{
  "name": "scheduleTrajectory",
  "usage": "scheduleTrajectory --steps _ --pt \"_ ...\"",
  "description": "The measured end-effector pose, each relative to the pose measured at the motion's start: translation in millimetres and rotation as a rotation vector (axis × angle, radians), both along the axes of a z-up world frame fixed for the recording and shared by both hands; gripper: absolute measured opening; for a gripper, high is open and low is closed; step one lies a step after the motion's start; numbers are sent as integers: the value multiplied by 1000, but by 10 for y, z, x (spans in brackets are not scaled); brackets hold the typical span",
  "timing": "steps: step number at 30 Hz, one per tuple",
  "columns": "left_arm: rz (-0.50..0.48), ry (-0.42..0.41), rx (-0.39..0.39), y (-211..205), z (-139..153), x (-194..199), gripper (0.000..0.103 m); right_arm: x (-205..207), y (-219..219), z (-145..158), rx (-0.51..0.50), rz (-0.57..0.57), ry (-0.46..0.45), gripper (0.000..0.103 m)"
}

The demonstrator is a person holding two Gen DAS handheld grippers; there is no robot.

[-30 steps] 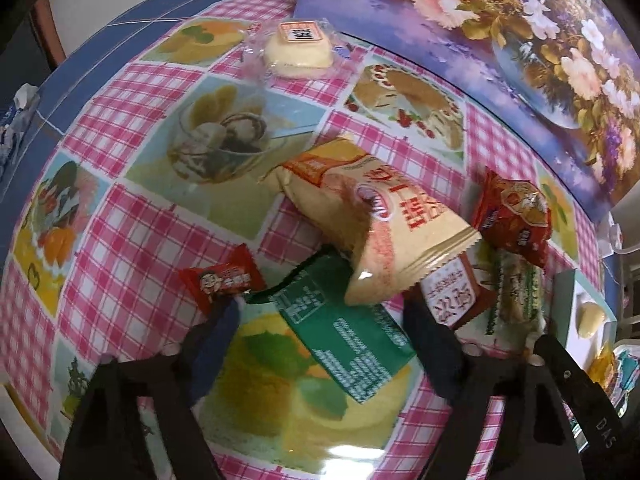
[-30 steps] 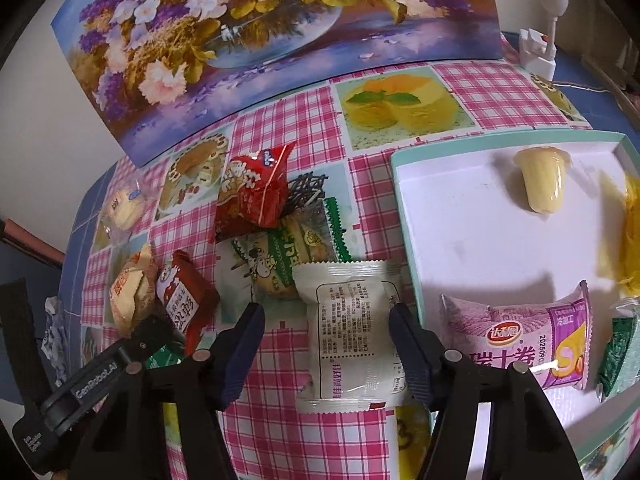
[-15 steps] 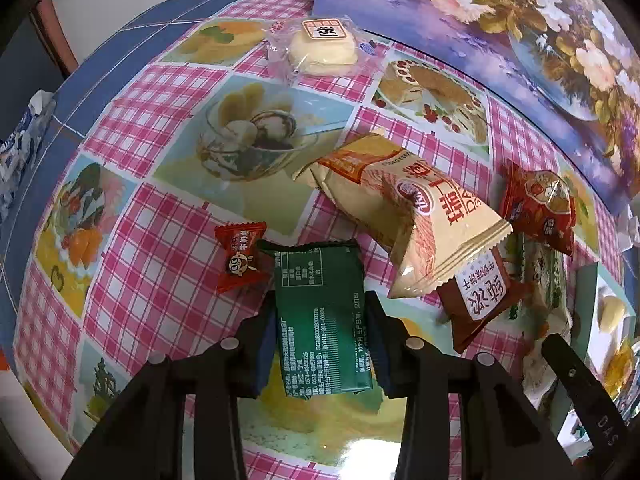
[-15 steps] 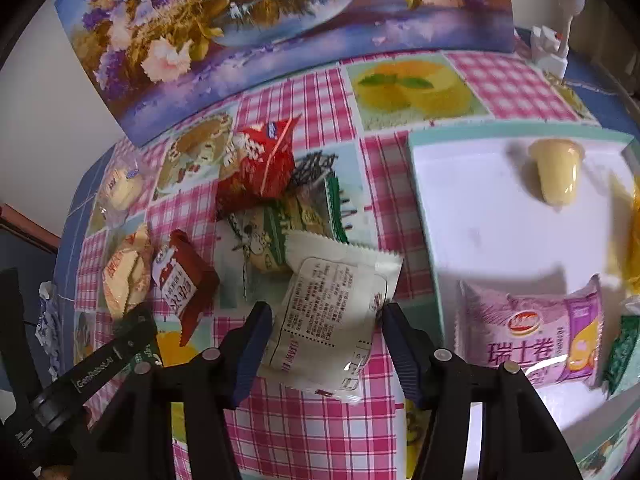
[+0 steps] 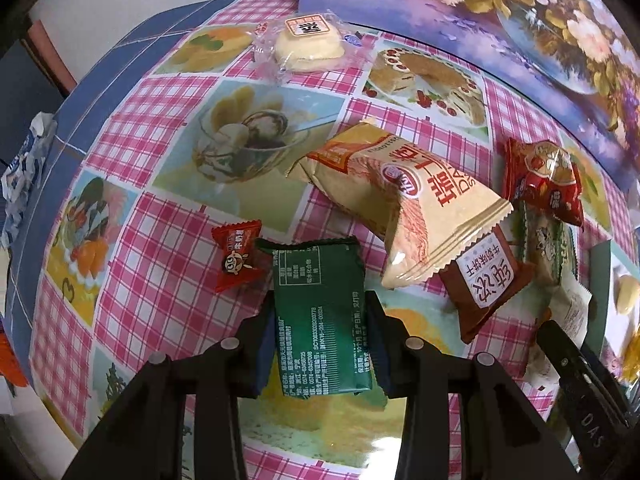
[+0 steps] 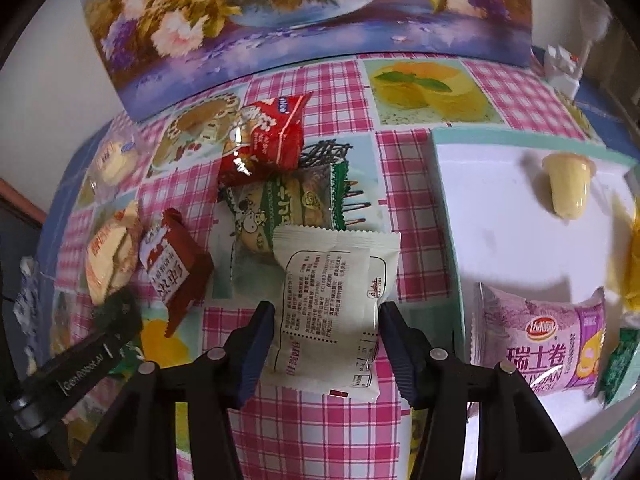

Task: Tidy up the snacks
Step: 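Grasp the green packet with the left tool while the right tool grasps the white packet, then carry the green and white packets into the tray and release both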

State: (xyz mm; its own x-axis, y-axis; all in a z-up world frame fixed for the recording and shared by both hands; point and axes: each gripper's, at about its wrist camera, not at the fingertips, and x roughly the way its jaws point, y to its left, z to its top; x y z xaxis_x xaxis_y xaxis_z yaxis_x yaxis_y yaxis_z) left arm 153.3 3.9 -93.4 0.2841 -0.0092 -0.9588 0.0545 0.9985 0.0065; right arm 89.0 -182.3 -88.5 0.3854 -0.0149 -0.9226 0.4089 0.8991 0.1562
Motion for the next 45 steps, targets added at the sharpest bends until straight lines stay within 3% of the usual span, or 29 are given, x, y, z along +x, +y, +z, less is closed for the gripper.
scheduleTrajectory --steps 9,16,24,36,45 --pt "-16 -7 22 -53 26 -30 42 58 154 -27 -135 61 38 56" --pt "-15 -6 1 -12 56 -28 42 35 108 11 -100 39 26 55" --pt "-3 -53 -16 80 290 -31 42 -34 41 282 -90 9 -24 55" --pt "26 -180 -24 221 751 -110 42 -161 -98 684 -89 -35 -94 55" --pt "-18 -253 -55 53 1048 -213 42 -300 -306 887 -99 -86 -120 55"
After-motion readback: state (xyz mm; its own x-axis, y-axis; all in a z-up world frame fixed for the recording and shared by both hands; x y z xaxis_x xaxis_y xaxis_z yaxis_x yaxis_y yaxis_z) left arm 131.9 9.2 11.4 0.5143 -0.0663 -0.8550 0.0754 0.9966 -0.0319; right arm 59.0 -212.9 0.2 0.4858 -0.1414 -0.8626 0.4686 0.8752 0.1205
